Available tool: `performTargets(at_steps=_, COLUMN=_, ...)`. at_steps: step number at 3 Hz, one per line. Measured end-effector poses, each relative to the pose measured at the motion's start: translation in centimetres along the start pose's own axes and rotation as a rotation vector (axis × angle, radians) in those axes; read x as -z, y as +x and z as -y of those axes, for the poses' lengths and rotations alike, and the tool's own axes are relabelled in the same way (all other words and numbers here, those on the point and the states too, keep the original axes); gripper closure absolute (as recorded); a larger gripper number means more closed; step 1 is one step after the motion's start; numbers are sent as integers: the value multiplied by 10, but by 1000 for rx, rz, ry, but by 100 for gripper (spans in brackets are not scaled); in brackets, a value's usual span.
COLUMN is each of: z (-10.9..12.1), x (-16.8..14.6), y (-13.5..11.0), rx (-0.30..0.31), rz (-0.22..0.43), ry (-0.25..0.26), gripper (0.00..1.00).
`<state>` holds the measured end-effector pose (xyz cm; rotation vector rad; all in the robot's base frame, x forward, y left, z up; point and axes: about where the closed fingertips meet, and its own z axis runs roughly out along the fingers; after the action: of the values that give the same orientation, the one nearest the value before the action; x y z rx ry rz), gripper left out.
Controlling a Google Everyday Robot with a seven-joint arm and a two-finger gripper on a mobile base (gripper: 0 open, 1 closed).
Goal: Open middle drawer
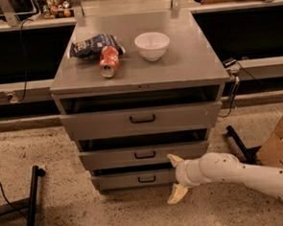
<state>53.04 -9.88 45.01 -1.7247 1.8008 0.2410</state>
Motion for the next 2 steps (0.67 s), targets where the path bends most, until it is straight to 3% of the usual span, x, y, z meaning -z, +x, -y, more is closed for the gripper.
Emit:
performTargets(at_steps=1, z=25, x=12, y=35, rx=35, rz=-25, ry=70, gripper=0)
performTargets(at_steps=2, z=25, x=12, y=35, rx=35, rz=-25, ry=70, gripper=0)
